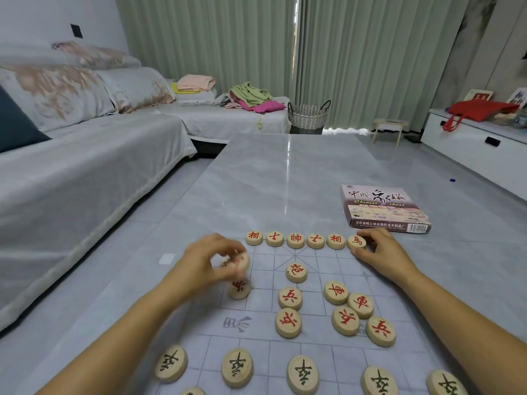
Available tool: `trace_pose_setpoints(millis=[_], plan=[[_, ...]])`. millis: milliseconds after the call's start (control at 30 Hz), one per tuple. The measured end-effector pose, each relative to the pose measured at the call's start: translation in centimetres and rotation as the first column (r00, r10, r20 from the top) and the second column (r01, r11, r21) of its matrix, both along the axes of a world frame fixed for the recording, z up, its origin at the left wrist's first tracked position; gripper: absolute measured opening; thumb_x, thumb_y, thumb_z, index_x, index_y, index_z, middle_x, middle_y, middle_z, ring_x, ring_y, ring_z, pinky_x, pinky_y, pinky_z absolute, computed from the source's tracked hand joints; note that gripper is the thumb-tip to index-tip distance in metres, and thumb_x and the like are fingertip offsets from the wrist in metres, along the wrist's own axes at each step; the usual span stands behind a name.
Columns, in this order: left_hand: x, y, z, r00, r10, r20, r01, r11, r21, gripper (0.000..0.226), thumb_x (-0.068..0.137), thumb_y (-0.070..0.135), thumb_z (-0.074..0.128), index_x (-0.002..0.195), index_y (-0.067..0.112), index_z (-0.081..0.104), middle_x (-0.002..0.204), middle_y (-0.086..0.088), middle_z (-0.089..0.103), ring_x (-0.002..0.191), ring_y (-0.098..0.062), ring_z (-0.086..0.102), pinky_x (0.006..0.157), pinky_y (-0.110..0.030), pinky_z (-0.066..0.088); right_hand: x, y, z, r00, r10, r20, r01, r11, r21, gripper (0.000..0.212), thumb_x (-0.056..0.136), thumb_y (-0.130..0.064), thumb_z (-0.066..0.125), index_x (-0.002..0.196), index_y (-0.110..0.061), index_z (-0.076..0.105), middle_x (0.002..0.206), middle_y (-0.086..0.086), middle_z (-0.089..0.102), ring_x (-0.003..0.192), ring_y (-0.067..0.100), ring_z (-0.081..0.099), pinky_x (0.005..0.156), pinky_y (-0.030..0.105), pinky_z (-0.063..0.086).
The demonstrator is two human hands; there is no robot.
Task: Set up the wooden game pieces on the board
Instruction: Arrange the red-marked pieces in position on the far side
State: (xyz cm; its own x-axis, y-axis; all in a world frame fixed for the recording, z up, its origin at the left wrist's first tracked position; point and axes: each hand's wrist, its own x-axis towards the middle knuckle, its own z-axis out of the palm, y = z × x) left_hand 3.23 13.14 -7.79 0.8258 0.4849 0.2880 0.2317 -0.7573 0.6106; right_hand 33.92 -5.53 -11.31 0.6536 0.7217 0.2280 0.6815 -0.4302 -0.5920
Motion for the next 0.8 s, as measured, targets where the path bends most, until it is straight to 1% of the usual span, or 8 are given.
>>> trace_pose_setpoints(millis=[67, 133, 200, 300, 400, 567, 667, 800], plan=[[0.9, 2.4, 0.3, 0.991, 0.128, -0.043, -0.129, 0.991, -0.037, 0.024, 0.071, 0.038, 0.072, 0.087, 0.050, 0.059, 0.093, 0.011, 0.056, 0.088, -0.007, 0.054, 0.090, -0.028, 0.044, 0.0, 0.0, -0.1, 1.000, -0.009, -0.005, 0.009, 1.000, 0.005, 0.050, 0.080, -0.028, 0.069, 0.124, -0.012, 0.053, 0.124, 0.007, 0.051, 0.103, 0.013, 0.047, 0.089, 0.026, 0.040], [2.0, 4.0, -0.2, 0.961, 0.204, -0.189, -0.214, 0.976, -0.038, 0.028, 0.080, 0.021, 0.069, 0.104, 0.032, 0.062, 0.104, 0.001, 0.055, 0.093, -0.015, 0.055, 0.094, -0.033, 0.045, 0.1, 0.1, -0.2, 1.000, -0.012, -0.011, 0.012, 1.000, 0.013, 0.050, 0.079, -0.029, 0.070, 0.123, -0.012, 0.053, 0.123, 0.006, 0.051, 0.102, 0.011, 0.046, 0.088, 0.026, 0.040], [3.1, 4.9, -0.8, 0.942, 0.220, -0.252, -0.236, 0.971, -0.032, 0.036, 0.083, 0.016, 0.064, 0.118, 0.021, 0.058, 0.116, -0.004, 0.056, 0.098, -0.018, 0.053, 0.091, -0.028, 0.044, 0.3, 0.1, -0.3, 1.000, -0.011, -0.010, 0.011, 1.000, 0.013, 0.049, 0.079, -0.030, 0.070, 0.122, -0.013, 0.054, 0.122, 0.006, 0.051, 0.101, 0.011, 0.046, 0.088, 0.026, 0.041], [3.6, 5.3, -1.5, 0.954, 0.206, -0.217, -0.239, 0.961, -0.137, 0.049, 0.083, 0.011, 0.064, 0.129, 0.020, 0.048, 0.124, -0.002, 0.055, 0.103, -0.015, 0.050, 0.089, -0.024, 0.039, 0.3, 0.2, -0.3, 1.000, -0.010, -0.008, 0.010, 1.000, 0.013, 0.048, 0.080, -0.031, 0.069, 0.121, -0.013, 0.054, 0.121, 0.006, 0.052, 0.100, 0.011, 0.047, 0.087, 0.027, 0.041], [3.5, 5.3, -2.2, 0.943, 0.286, -0.173, -0.319, 0.925, -0.207, 0.061, 0.076, 0.016, 0.073, 0.130, 0.016, 0.043, 0.118, 0.005, 0.046, 0.105, -0.013, 0.046, 0.092, -0.026, 0.040, 0.2, 0.2, -0.2, 1.000, -0.011, -0.006, 0.011, 1.000, 0.016, 0.048, 0.080, -0.031, 0.069, 0.122, -0.012, 0.054, 0.120, 0.006, 0.052, 0.099, 0.011, 0.047, 0.086, 0.026, 0.040], [4.3, 5.5, -3.0, 0.898, 0.408, -0.164, -0.432, 0.889, -0.153, 0.038, 0.075, 0.024, 0.074, 0.108, 0.010, 0.060, 0.111, -0.002, 0.050, 0.099, -0.018, 0.050, 0.081, -0.027, 0.040, 0.0, 0.2, -0.2, 1.000, -0.014, 0.001, 0.014, 1.000, 0.012, 0.042, 0.080, -0.030, 0.069, 0.116, -0.012, 0.056, 0.112, 0.002, 0.051, 0.099, 0.013, 0.047, 0.086, 0.027, 0.041], [4.9, 6.2, -3.0, 0.909, 0.377, -0.177, -0.408, 0.892, -0.193, 0.038, 0.078, 0.025, 0.071, 0.114, 0.016, 0.062, 0.124, -0.004, 0.054, 0.109, -0.021, 0.054, 0.096, -0.037, 0.044, 0.1, 0.2, -0.2, 1.000, -0.013, -0.001, 0.013, 1.000, 0.015, 0.040, 0.081, -0.029, 0.068, 0.115, -0.011, 0.057, 0.107, -0.002, 0.047, 0.099, 0.013, 0.048, 0.086, 0.027, 0.041], [5.2, 6.4, -2.8, 0.911, 0.344, -0.226, -0.392, 0.895, -0.216, 0.047, 0.080, 0.024, 0.069, 0.125, 0.026, 0.055, 0.134, -0.005, 0.046, 0.124, -0.025, 0.045, 0.108, -0.045, 0.036, 0.2, 0.2, -0.2, 1.000, -0.009, 0.002, 0.009, 1.000, 0.014, 0.039, 0.081, -0.029, 0.068, 0.115, -0.012, 0.057, 0.108, -0.003, 0.047, 0.099, 0.012, 0.047, 0.085, 0.026, 0.040]])
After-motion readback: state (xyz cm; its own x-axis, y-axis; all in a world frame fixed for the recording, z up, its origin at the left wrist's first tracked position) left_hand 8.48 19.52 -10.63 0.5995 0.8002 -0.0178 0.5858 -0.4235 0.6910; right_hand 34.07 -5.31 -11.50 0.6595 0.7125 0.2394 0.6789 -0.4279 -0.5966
